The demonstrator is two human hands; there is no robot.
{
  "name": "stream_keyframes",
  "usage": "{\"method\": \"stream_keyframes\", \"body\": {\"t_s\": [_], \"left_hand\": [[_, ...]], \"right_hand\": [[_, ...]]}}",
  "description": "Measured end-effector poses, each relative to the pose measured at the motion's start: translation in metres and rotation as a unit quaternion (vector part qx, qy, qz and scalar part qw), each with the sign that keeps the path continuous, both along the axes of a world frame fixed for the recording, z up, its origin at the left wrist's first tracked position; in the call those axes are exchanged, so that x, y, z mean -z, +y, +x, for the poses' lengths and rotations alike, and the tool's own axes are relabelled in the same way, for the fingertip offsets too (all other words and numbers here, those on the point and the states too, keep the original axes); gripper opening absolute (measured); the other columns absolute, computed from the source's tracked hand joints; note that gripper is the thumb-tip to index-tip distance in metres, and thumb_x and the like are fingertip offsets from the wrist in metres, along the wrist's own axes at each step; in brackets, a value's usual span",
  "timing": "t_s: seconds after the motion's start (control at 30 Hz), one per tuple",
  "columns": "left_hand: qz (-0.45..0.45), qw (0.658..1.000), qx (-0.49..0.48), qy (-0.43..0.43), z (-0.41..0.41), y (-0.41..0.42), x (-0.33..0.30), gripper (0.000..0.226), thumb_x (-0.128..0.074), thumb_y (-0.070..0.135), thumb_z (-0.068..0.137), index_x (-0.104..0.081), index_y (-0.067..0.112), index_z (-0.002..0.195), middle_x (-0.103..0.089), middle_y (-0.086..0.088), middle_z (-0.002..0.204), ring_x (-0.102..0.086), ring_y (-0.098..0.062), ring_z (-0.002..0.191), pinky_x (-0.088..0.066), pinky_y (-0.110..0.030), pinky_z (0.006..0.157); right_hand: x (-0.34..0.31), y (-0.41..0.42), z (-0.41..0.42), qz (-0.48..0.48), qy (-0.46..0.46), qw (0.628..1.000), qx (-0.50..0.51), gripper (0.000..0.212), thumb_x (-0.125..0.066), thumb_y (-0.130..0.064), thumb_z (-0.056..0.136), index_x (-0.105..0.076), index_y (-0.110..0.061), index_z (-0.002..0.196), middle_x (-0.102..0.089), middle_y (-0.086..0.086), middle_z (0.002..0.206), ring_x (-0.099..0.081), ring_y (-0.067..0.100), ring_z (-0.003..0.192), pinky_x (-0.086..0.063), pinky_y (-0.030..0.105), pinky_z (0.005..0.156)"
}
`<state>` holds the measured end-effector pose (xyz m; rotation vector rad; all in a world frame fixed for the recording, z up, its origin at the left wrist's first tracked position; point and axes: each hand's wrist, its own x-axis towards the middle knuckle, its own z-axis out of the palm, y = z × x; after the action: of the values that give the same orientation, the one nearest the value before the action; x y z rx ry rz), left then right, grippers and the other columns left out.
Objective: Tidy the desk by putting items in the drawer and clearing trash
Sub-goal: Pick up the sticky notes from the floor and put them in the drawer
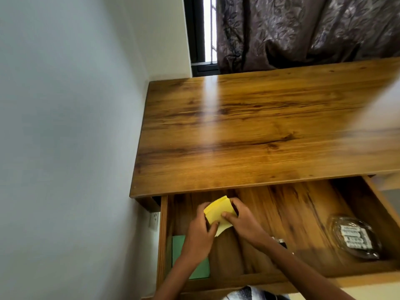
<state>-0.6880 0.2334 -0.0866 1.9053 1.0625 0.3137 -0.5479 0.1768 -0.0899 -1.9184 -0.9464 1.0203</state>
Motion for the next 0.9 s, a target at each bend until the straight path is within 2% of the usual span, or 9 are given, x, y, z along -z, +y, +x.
{"method": "stream_keyframes", "body": {"t_s": [0.13, 0.27, 0.37, 0.47, 0.53, 0.6, 0.67, 0.77, 0.9], "left_hand": [[-0.029, 0.995, -0.028, 0.089, -0.037, -0.002, -0.021, 0.042, -0.057, 0.033, 0.092, -0.037, 0.026, 0.129, -0.059, 0.010, 0.086, -0.056, -0.001, 0.063, -0.038, -0.010, 0.049], [-0.119, 0.974, 0.026, 0.189, -0.074, -0.012, -0.041, 0.034, -0.046, 0.044, 0.095, -0.044, 0.025, 0.123, -0.059, 0.013, 0.093, -0.056, -0.003, 0.080, -0.041, -0.019, 0.062], [-0.128, 0.965, 0.039, 0.224, -0.087, -0.025, -0.053, 0.035, -0.040, 0.043, 0.098, -0.047, 0.025, 0.126, -0.058, 0.013, 0.090, -0.053, -0.001, 0.081, -0.045, -0.019, 0.070], [-0.046, 0.968, 0.002, 0.246, -0.091, -0.032, -0.059, 0.030, -0.038, 0.041, 0.098, -0.054, 0.028, 0.120, -0.065, 0.004, 0.094, -0.057, -0.006, 0.080, -0.050, -0.026, 0.075], [0.040, 0.976, -0.050, 0.209, -0.095, -0.030, -0.058, 0.026, -0.039, 0.039, 0.097, -0.058, 0.033, 0.116, -0.065, 0.008, 0.099, -0.055, -0.004, 0.086, -0.050, -0.025, 0.077], [0.140, 0.974, -0.069, 0.164, -0.099, -0.023, -0.053, 0.027, -0.045, 0.033, 0.096, -0.059, 0.033, 0.119, -0.062, 0.008, 0.110, -0.048, -0.004, 0.097, -0.044, -0.021, 0.083], [0.204, 0.965, -0.050, 0.158, -0.102, -0.015, -0.043, 0.032, -0.053, 0.024, 0.093, -0.058, 0.027, 0.125, -0.057, 0.005, 0.125, -0.046, -0.012, 0.114, -0.037, -0.025, 0.093], [0.205, 0.962, -0.017, 0.181, -0.100, -0.010, -0.025, 0.049, -0.052, 0.023, 0.093, -0.041, 0.025, 0.141, -0.034, 0.005, 0.151, -0.027, -0.016, 0.141, -0.023, -0.030, 0.110], [0.205, 0.963, -0.008, 0.174, -0.096, -0.011, -0.009, 0.064, -0.050, 0.020, 0.092, -0.021, 0.024, 0.149, -0.008, 0.009, 0.157, -0.004, -0.011, 0.147, -0.013, -0.033, 0.118]], "right_hand": [[-0.011, 0.011, -0.022, -0.005, 0.038, 0.995, -0.090, 0.033, -0.056, -0.019, 0.092, -0.044, -0.017, 0.122, -0.058, -0.001, 0.105, -0.058, 0.012, 0.095, -0.051, 0.026, 0.077], [-0.014, 0.016, -0.037, -0.071, 0.062, 0.977, -0.193, 0.036, -0.051, -0.017, 0.094, -0.040, -0.018, 0.128, -0.056, 0.003, 0.112, -0.058, 0.016, 0.100, -0.051, 0.027, 0.079], [-0.013, 0.020, -0.046, -0.112, 0.049, 0.958, -0.259, 0.035, -0.048, -0.016, 0.096, -0.038, -0.015, 0.130, -0.055, 0.006, 0.116, -0.056, 0.015, 0.102, -0.050, 0.027, 0.080], [-0.009, 0.028, -0.054, -0.120, -0.012, 0.949, -0.290, 0.036, -0.048, -0.016, 0.096, -0.039, -0.015, 0.131, -0.053, 0.008, 0.122, -0.052, 0.015, 0.103, -0.047, 0.027, 0.079], [-0.005, 0.033, -0.062, -0.117, -0.053, 0.942, -0.310, 0.037, -0.050, -0.017, 0.095, -0.040, -0.017, 0.130, -0.053, 0.007, 0.124, -0.051, 0.015, 0.103, -0.045, 0.028, 0.080], [0.001, 0.037, -0.070, -0.112, -0.110, 0.928, -0.337, 0.038, -0.052, -0.017, 0.093, -0.042, -0.016, 0.130, -0.052, 0.008, 0.126, -0.050, 0.021, 0.111, -0.046, 0.034, 0.089], [0.008, 0.038, -0.079, -0.109, -0.175, 0.906, -0.369, 0.043, -0.055, -0.018, 0.092, -0.042, -0.016, 0.133, -0.049, 0.009, 0.133, -0.045, 0.027, 0.121, -0.041, 0.040, 0.099], [0.015, 0.035, -0.089, -0.099, -0.215, 0.892, -0.385, 0.052, -0.058, -0.021, 0.089, -0.039, -0.019, 0.137, -0.044, 0.009, 0.139, -0.039, 0.027, 0.126, -0.036, 0.042, 0.104], [0.013, 0.028, -0.089, -0.081, -0.204, 0.903, -0.370, 0.059, -0.061, -0.029, 0.087, -0.036, -0.017, 0.140, -0.038, 0.009, 0.139, -0.036, 0.025, 0.127, -0.036, 0.040, 0.105]]}}
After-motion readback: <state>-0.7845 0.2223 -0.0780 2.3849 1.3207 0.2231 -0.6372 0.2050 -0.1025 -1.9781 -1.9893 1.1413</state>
